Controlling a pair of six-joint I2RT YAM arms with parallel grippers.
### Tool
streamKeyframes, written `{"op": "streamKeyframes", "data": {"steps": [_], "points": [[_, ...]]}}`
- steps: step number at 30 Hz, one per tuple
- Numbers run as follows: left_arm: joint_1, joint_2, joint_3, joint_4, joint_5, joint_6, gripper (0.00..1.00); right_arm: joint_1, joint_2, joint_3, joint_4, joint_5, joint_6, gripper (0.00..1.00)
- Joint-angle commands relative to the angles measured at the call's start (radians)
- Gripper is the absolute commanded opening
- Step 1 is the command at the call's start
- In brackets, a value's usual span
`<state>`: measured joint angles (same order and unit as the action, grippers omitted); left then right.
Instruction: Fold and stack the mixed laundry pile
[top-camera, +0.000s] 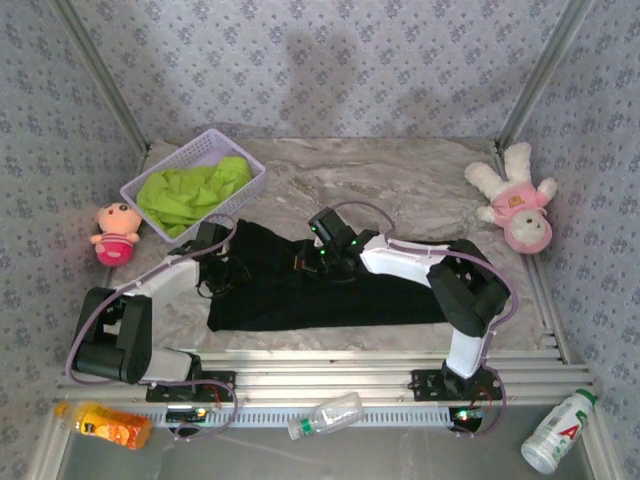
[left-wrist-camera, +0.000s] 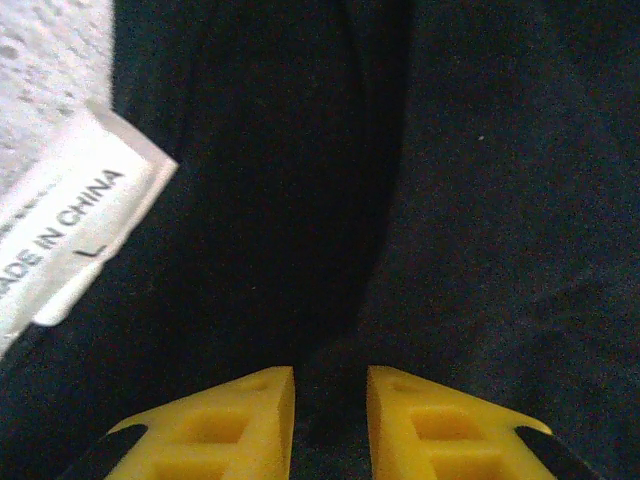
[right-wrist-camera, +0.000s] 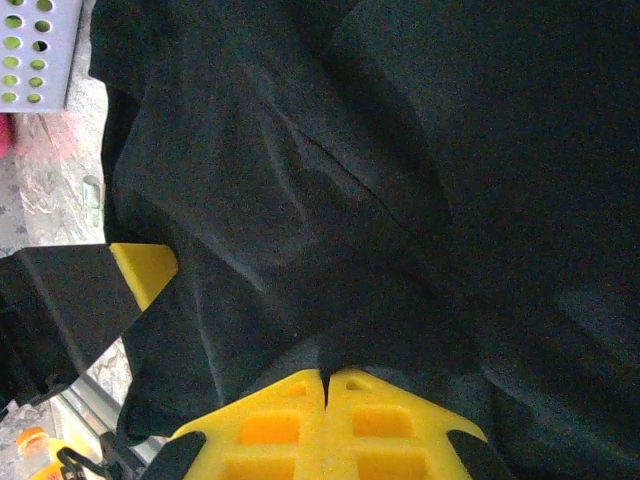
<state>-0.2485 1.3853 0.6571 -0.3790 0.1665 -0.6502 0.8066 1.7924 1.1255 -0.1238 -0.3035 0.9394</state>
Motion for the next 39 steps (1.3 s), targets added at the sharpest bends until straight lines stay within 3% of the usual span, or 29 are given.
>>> {"op": "streamKeyframes", "data": {"steps": [1,8,26,36,39], "points": [[-0.011,0.024,0.005,0.017,-0.015,-0.01,0.22,0.001,-0.022,-0.014,-0.003,0.009,0.015,0.01],[-0.014,-0.008,0.024,-0.025,-0.019,0.0,0.0,0.002,-0.034,-0.029,0.005,0.015,0.019,0.01],[-0.014,-0.141,0.133,-0.217,0.019,-0.023,0.0,0.003,-0.058,-0.035,-0.005,0.025,0.047,0.0],[-0.014,-0.35,0.16,-0.571,0.068,0.02,0.0,0.015,-0.165,-0.106,-0.103,-0.027,0.151,0.0],[-0.02,-0.358,0.12,-0.606,0.094,0.007,0.0,0.038,-0.176,-0.107,-0.166,-0.055,0.154,0.01]]}}
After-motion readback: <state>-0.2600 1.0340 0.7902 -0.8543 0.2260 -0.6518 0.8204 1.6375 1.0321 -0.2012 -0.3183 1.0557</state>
